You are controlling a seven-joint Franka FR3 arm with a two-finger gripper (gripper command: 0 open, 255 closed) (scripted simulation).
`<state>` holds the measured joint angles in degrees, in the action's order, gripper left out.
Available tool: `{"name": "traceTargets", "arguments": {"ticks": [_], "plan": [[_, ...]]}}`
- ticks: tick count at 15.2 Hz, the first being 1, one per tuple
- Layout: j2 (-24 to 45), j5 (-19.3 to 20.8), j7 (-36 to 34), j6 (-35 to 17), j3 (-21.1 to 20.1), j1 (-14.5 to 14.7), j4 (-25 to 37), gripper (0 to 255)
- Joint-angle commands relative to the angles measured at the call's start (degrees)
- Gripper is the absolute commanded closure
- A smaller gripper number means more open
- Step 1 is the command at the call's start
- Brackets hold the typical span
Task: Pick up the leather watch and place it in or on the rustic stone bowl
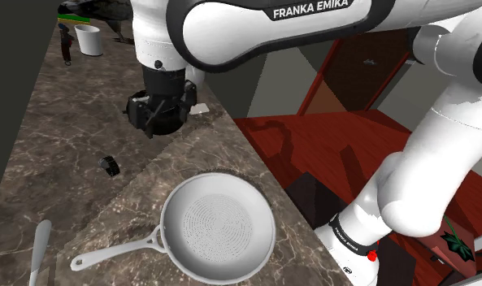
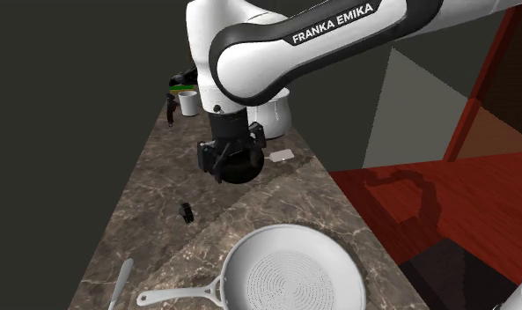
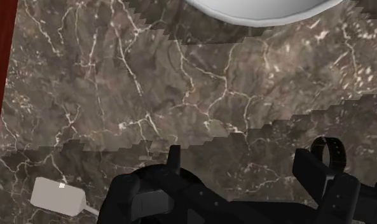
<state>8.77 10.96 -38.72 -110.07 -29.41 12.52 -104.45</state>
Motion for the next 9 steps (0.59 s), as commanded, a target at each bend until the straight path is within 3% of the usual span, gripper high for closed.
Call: {"name": "traceTargets", "arguments": {"ticks": [1, 9], "plan": [[4.67, 2.57, -2.29, 0.37, -0.47, 1.76, 3.81, 0], [23.71, 11.08, -8.17, 5.97, 0.35, 12.2, 24.4, 0]]}}
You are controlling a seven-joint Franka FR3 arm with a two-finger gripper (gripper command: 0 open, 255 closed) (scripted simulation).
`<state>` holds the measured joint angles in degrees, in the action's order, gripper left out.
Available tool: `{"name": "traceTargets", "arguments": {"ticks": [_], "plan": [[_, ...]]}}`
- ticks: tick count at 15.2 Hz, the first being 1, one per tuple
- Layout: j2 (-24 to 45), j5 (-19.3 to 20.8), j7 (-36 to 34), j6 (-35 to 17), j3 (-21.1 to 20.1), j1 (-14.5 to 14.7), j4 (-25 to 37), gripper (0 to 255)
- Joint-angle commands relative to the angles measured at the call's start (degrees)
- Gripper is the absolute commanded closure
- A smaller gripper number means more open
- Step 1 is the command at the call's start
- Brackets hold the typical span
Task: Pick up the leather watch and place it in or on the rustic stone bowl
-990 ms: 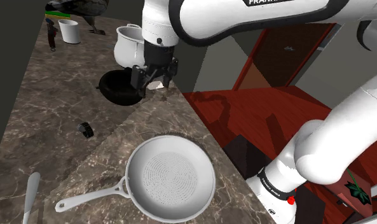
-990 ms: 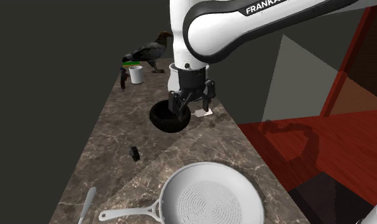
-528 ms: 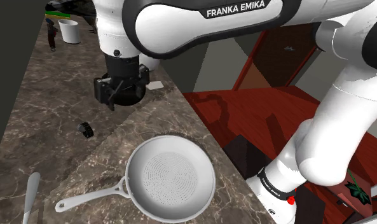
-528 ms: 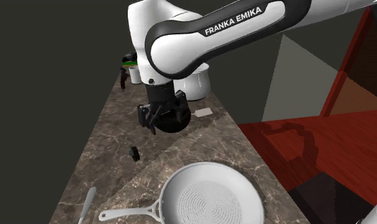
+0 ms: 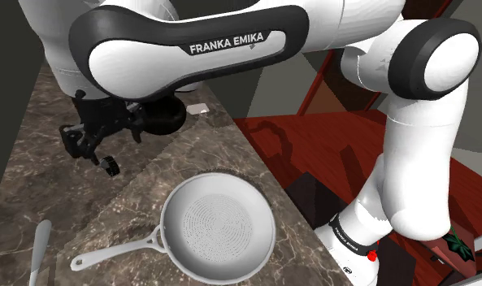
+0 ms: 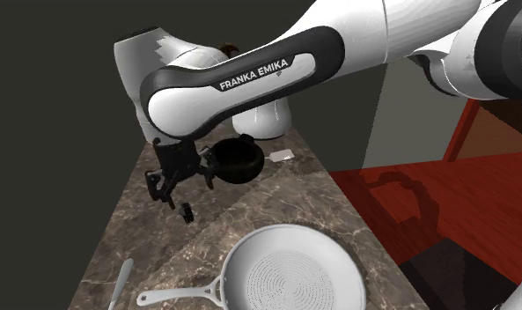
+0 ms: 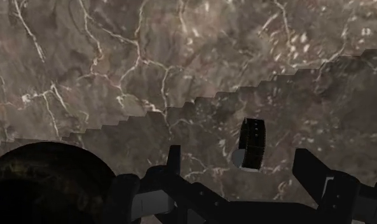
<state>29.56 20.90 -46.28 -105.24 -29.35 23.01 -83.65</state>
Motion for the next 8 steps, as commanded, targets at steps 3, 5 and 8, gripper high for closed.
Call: {"name": "traceTargets", "arguments": {"ticks": [3, 5, 8], "plan": [[4.46, 1.74, -0.95, 0.29, 0.67, 2.37, 4.1, 0], [4.73, 1.97, -1.15, -1.06, 0.81, 2.17, 2.96, 0], [5.23, 2.35, -1.46, -3.02, 1.06, 1.93, 1.4, 0]]}}
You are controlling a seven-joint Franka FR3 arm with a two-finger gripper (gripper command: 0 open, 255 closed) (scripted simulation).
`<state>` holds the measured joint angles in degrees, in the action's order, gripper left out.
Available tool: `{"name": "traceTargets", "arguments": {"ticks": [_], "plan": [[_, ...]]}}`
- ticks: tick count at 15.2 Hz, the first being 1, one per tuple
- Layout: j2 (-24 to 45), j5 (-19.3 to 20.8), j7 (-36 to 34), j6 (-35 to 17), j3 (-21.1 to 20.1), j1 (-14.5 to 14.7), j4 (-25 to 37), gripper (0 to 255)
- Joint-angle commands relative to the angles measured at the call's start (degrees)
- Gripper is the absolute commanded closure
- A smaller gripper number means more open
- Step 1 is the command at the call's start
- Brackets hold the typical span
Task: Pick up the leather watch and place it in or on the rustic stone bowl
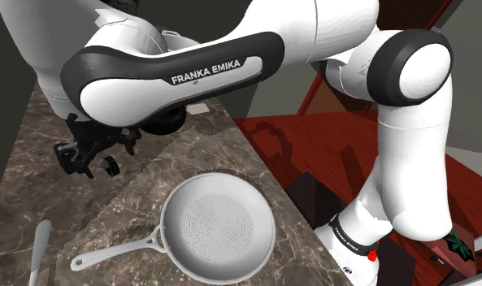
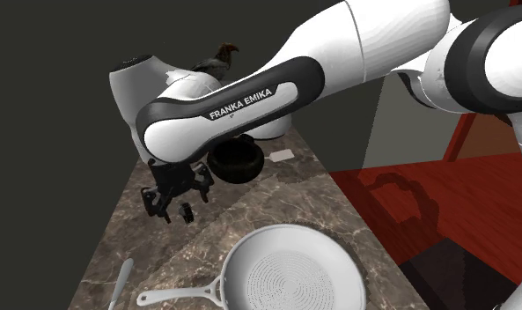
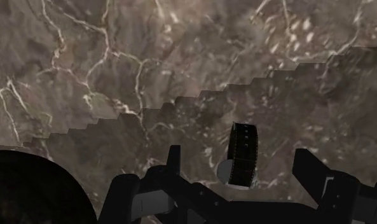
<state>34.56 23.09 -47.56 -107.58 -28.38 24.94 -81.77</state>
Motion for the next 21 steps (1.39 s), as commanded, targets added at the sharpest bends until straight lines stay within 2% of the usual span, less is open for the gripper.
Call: {"name": "traceTargets", "arguments": {"ticks": [1, 8, 9, 20, 21], "plan": [[0.34, 0.24, -0.24, -1.05, 0.14, -0.05, -0.75, 0], [0.35, 0.24, -0.24, -1.03, 0.14, -0.04, -0.73, 0], [0.35, 0.24, -0.24, -1.03, 0.14, -0.04, -0.73, 255], [0.14, 0.14, -0.2, -0.79, 0.07, -0.06, -0.69, 255], [0.14, 0.14, -0.2, -0.79, 0.07, -0.06, -0.69, 0]]}}
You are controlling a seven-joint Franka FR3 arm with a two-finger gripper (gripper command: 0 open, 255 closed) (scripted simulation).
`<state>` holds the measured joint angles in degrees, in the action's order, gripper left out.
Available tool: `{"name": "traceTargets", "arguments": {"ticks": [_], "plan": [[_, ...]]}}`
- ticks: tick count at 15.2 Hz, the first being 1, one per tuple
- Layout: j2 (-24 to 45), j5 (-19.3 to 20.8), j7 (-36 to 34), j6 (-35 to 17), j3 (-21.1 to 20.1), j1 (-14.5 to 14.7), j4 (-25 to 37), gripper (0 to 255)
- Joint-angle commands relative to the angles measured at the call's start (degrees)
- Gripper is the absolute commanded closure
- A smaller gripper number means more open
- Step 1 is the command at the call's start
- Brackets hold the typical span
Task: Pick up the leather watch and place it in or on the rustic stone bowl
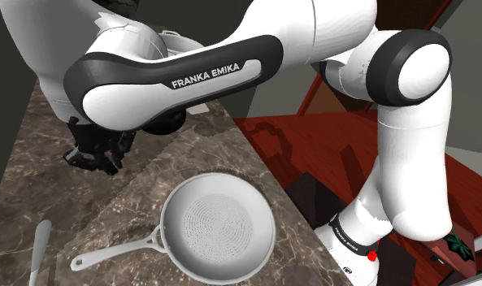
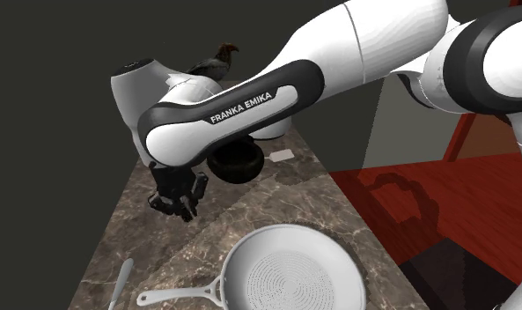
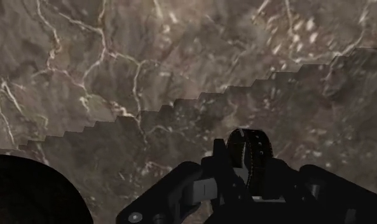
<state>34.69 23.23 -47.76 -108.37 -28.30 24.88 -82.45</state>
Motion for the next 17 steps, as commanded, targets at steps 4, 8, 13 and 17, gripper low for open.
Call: {"name": "traceTargets", "arguments": {"ticks": [4, 8, 13, 17], "plan": [[-1.07, -2.55, 0.45, 8.55, -1.24, 1.13, 3.9, 0], [-0.89, -2.25, 0.08, 5.63, -1.05, 0.58, 1.04, 0], [-0.55, -1.88, -0.27, 3.13, -0.82, 0.19, -1.23, 0], [-0.55, -1.88, -0.27, 3.13, -0.82, 0.19, -1.22, 0]]}}
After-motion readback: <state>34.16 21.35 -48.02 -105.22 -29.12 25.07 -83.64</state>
